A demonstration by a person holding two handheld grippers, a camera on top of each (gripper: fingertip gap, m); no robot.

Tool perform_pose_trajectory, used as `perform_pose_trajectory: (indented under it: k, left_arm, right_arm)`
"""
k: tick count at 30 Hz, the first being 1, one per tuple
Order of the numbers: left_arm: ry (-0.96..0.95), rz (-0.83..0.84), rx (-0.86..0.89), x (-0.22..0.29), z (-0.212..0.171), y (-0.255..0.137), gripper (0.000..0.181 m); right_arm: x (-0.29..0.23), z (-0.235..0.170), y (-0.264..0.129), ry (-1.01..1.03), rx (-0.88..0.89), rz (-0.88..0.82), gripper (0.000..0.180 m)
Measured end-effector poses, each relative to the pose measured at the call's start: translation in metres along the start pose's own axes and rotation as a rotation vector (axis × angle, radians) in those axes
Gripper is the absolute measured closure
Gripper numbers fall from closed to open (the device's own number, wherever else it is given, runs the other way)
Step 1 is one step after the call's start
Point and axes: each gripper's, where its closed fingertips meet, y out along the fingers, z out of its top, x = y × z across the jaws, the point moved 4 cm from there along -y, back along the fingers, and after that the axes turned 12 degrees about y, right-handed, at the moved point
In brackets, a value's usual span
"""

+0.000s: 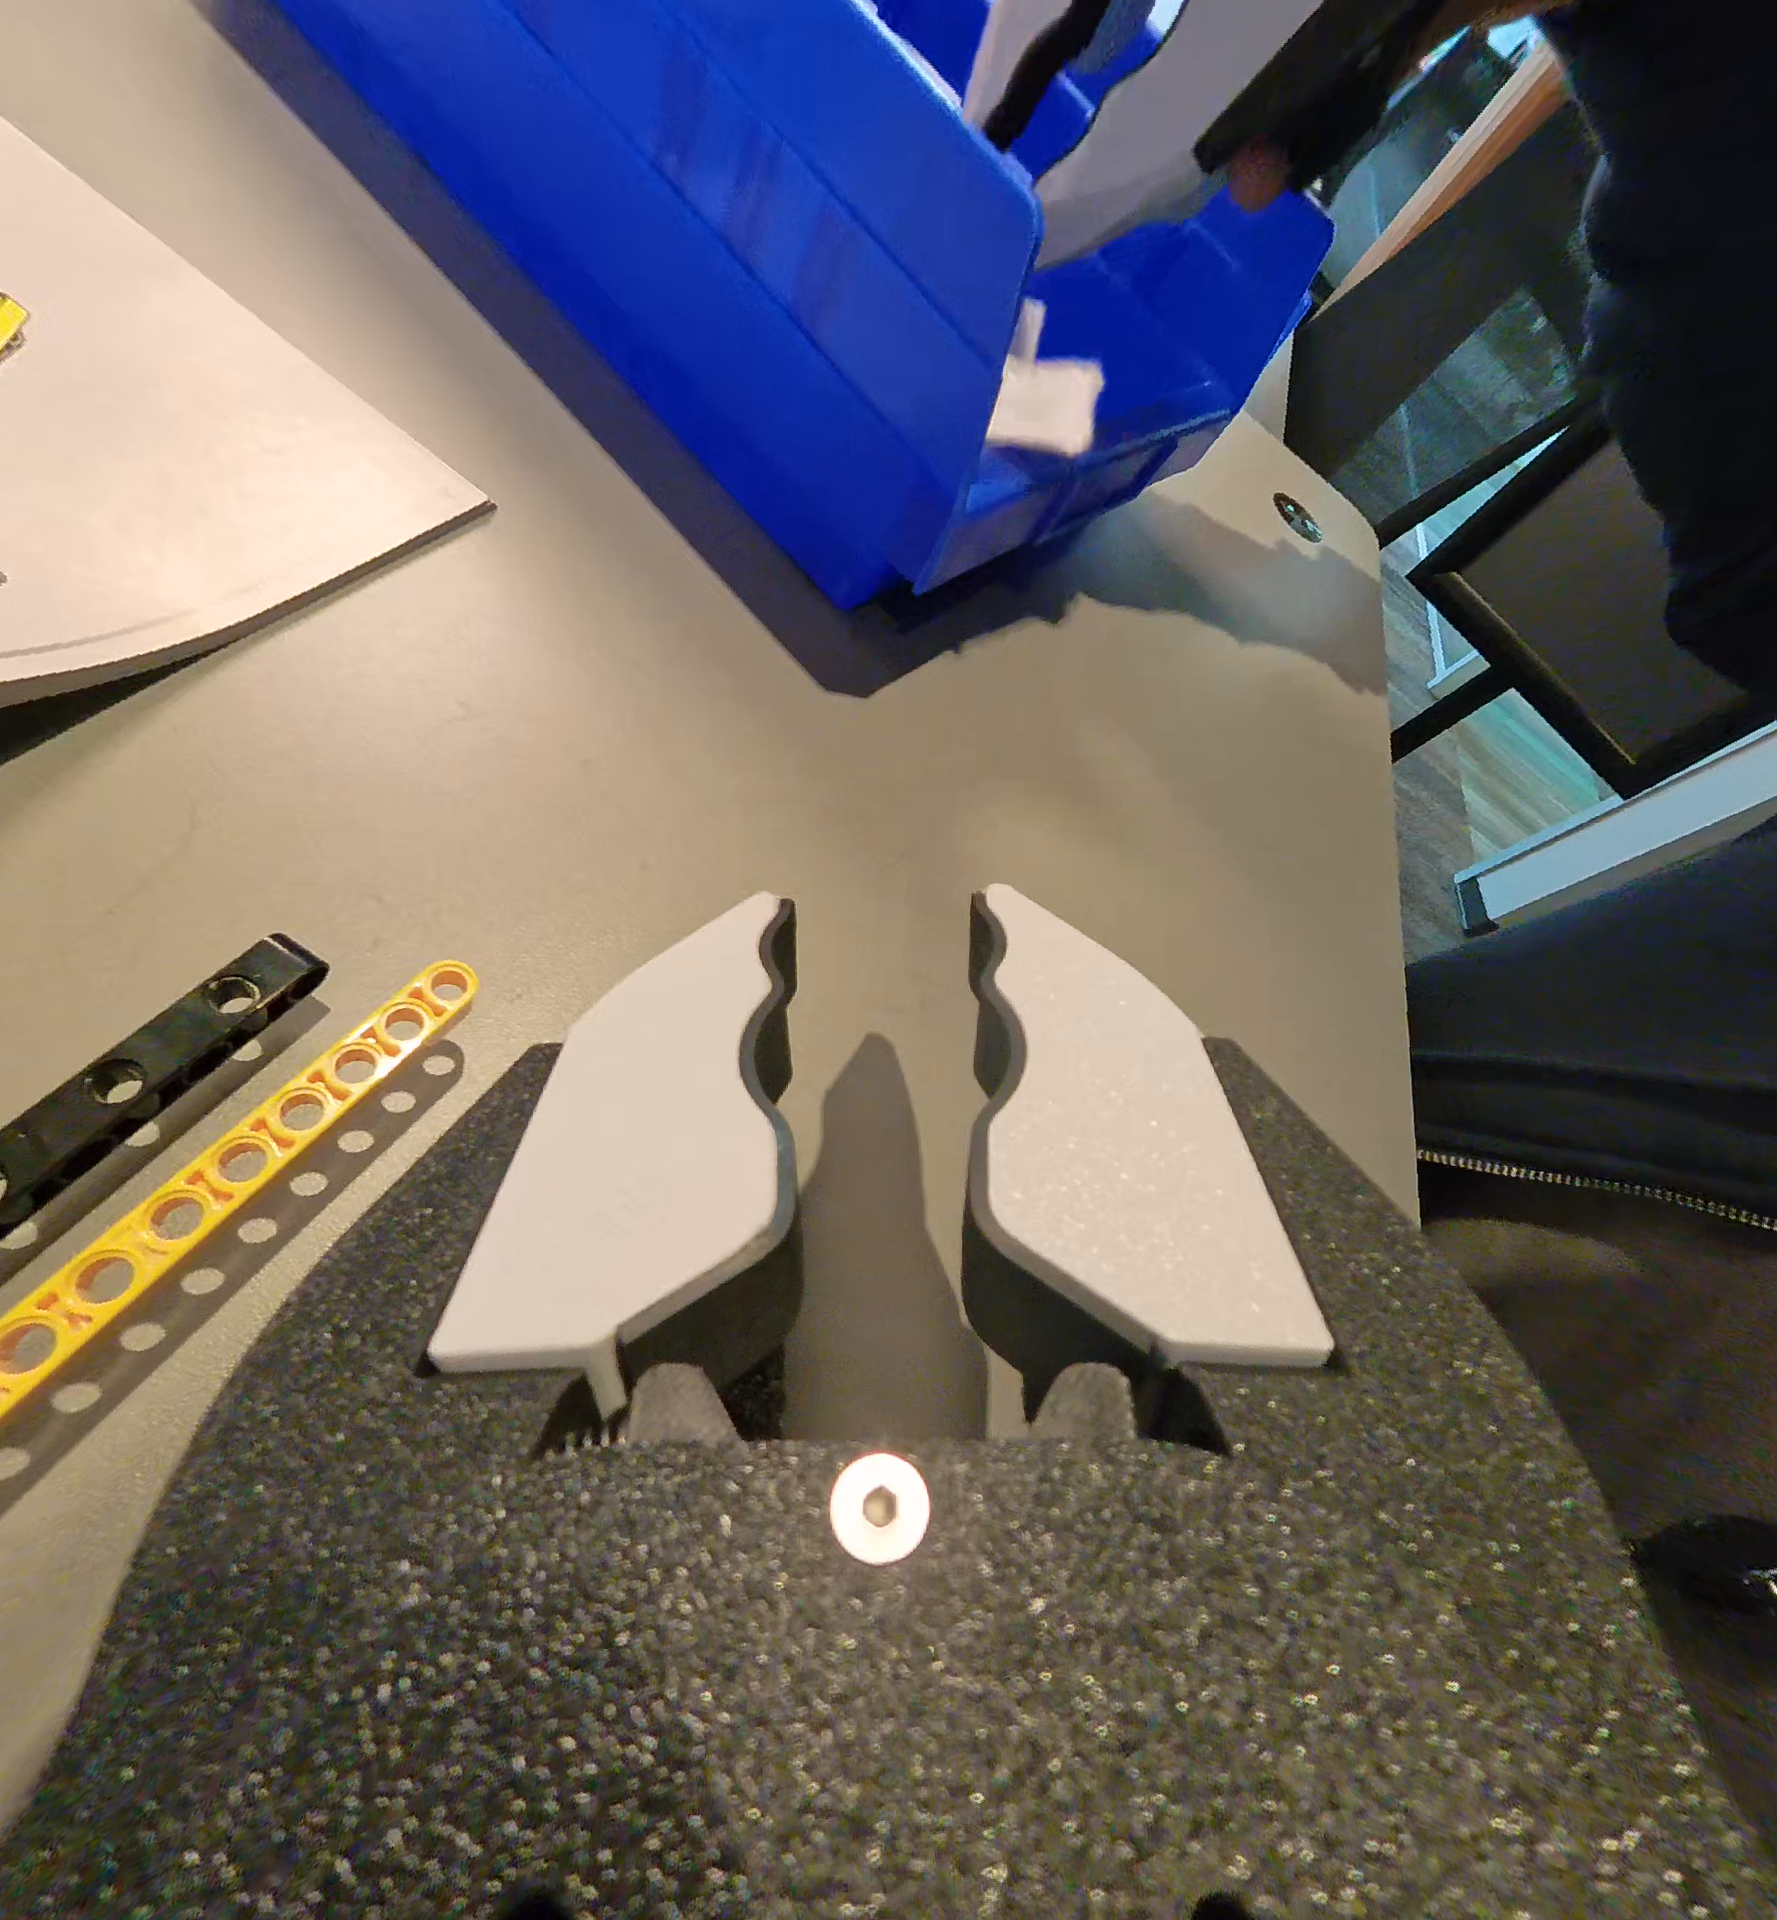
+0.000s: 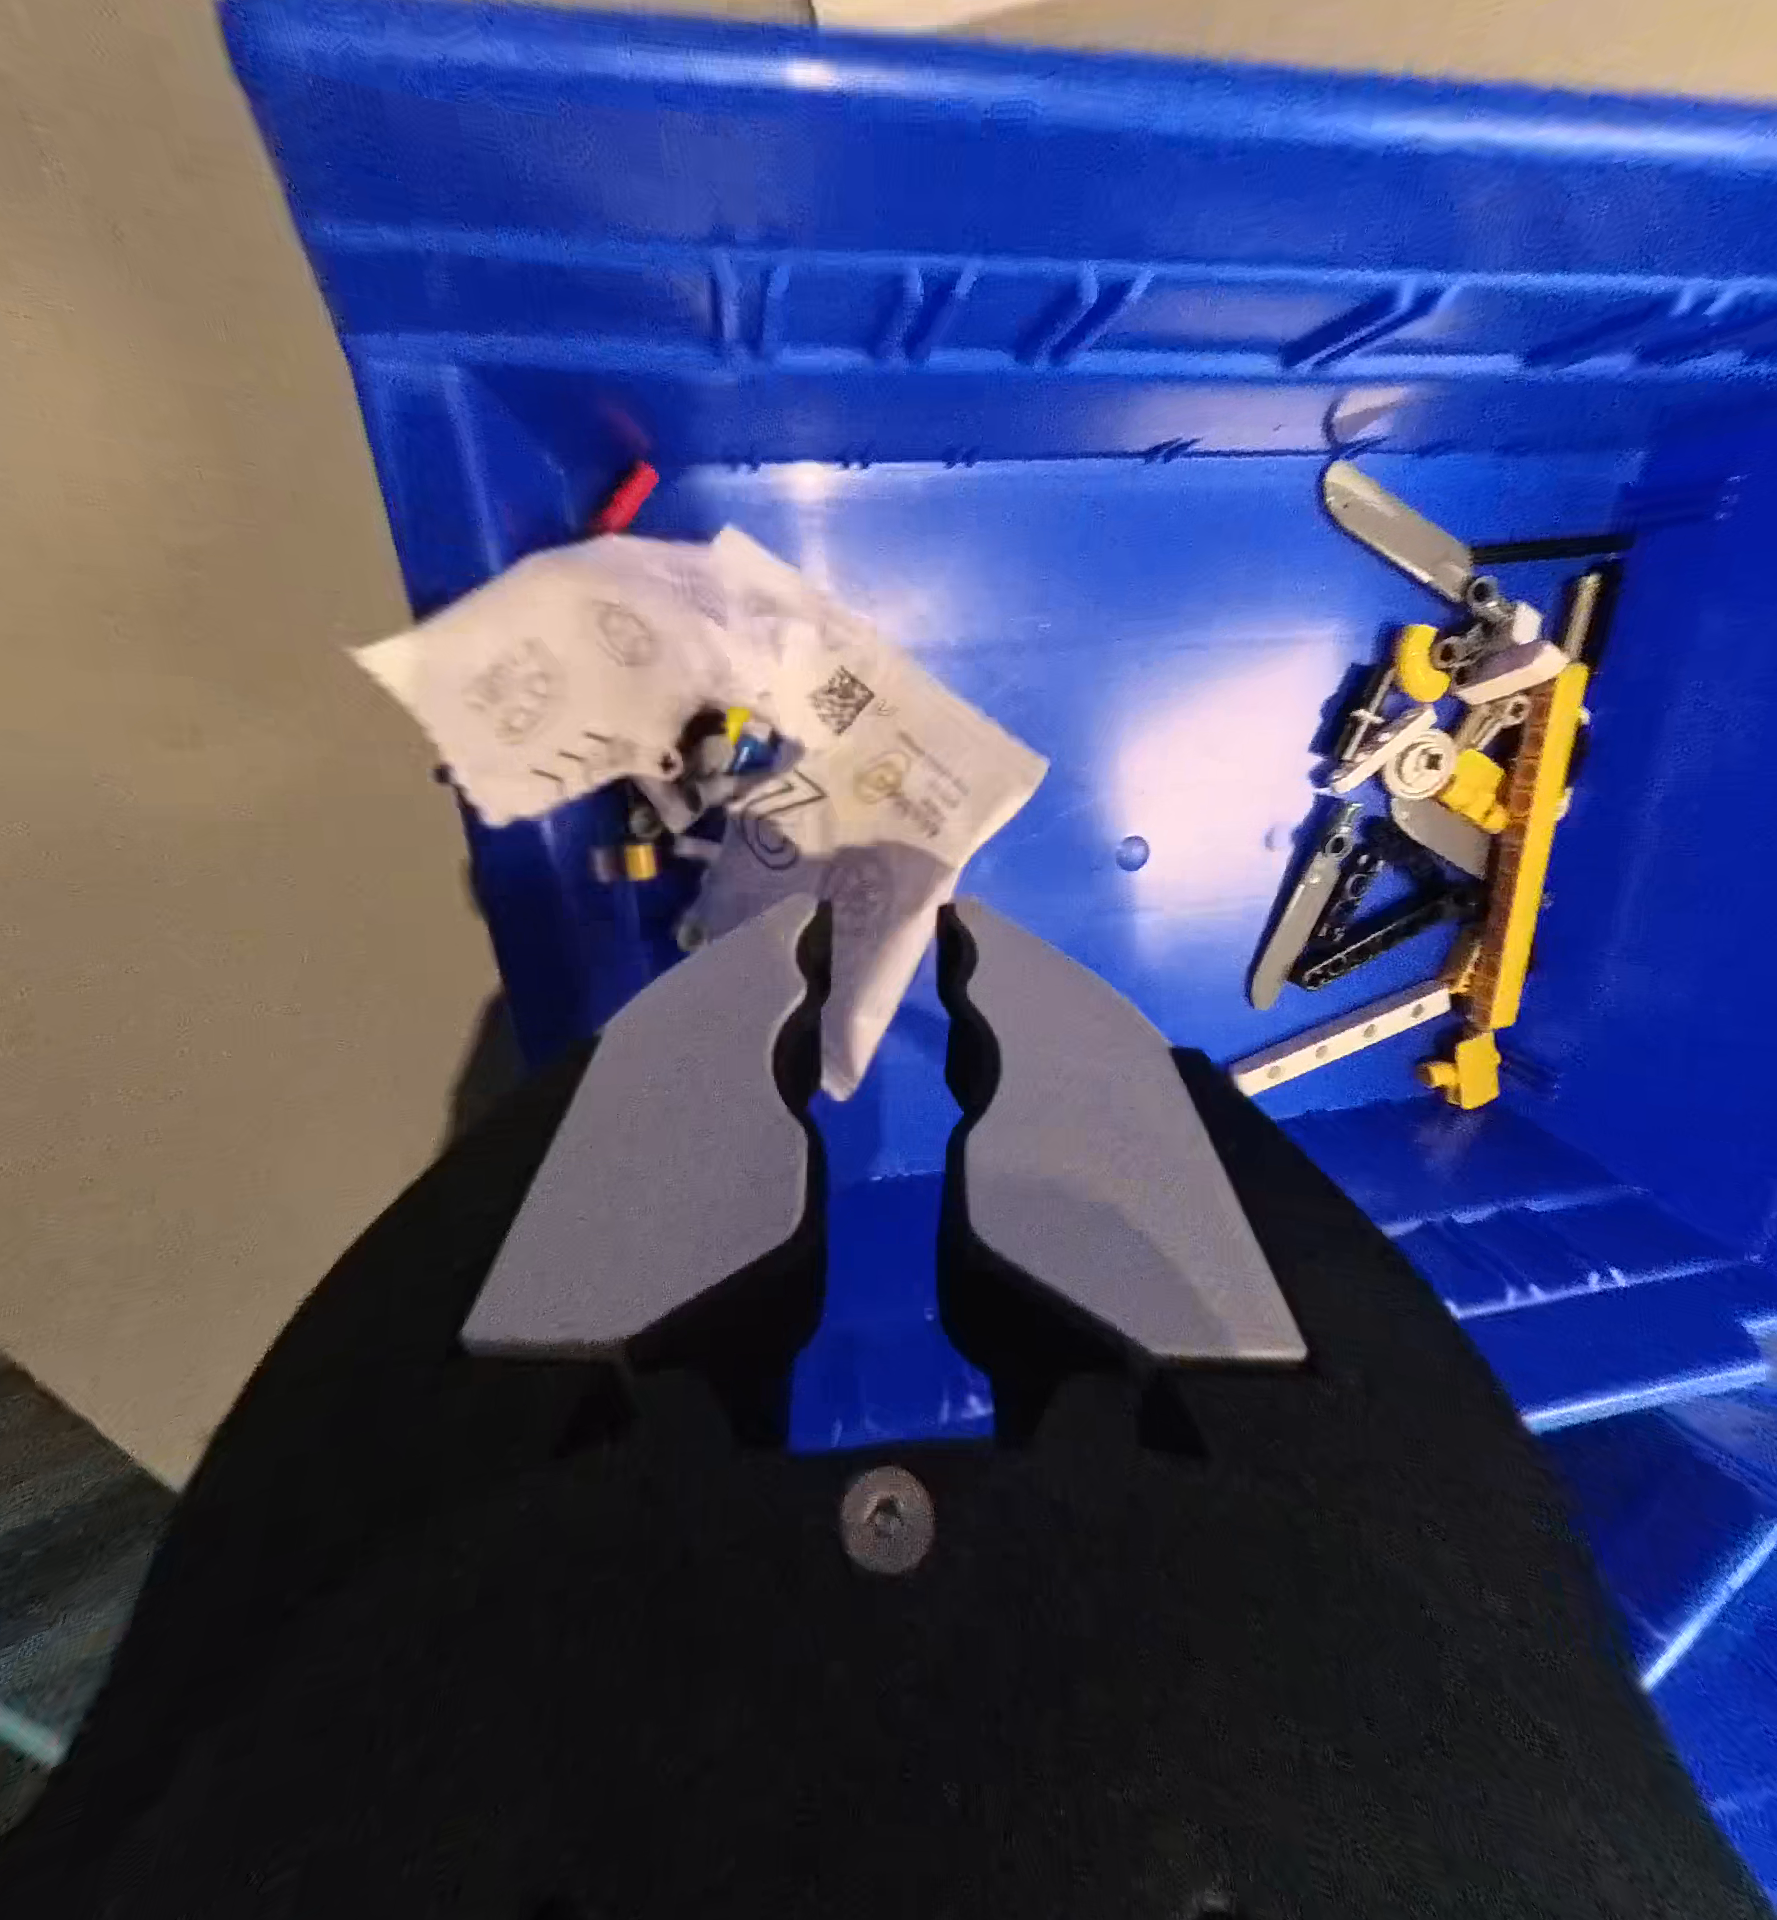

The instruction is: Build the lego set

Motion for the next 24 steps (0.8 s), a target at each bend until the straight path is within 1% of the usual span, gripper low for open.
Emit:
perform_pose_trajectory:
  k: [1,3,4,6,8,13,16,21,24]
  left_arm:
    - [0.0,0.0,-0.001,0.0,0.0,0.0,0.149]
    - [0.0,-0.001,-0.003,0.0,0.0,0.0,0.149]
    - [0.001,-0.001,-0.002,0.0,0.0,0.0,0.149]
    - [0.002,-0.001,0.0,0.0,0.0,0.0,0.149]
    - [0.002,-0.002,-0.001,0.0,0.0,0.0,0.149]
    - [0.004,-0.003,-0.004,0.001,0.0,0.0,0.149]
    - [0.005,-0.003,-0.006,0.001,-0.001,0.001,0.149]
    - [0.002,-0.001,0.001,0.001,0.0,0.0,0.15]
    - [-0.002,-0.007,-0.005,0.0,-0.001,0.0,0.15]
  right_arm:
    - [0.0,0.003,-0.002,0.004,0.024,-0.002,0.16]
    - [-0.006,0.0,0.002,-0.016,-0.009,0.009,0.16]
    - [-0.005,-0.003,0.003,-0.036,-0.028,-0.025,0.16]
    - [-0.001,-0.001,0.0,-0.027,-0.001,-0.061,0.157]
    - [0.004,0.0,-0.001,0.014,0.027,-0.045,0.155]
    - [0.03,-0.017,0.015,0.066,-0.069,-0.049,0.146]
    - [0.042,-0.021,0.02,0.086,-0.096,0.008,0.146]
    - [0.079,-0.019,0.0,0.132,-0.061,-0.034,0.147]
    - [0.093,-0.026,-0.004,0.109,-0.131,-0.098,0.149]
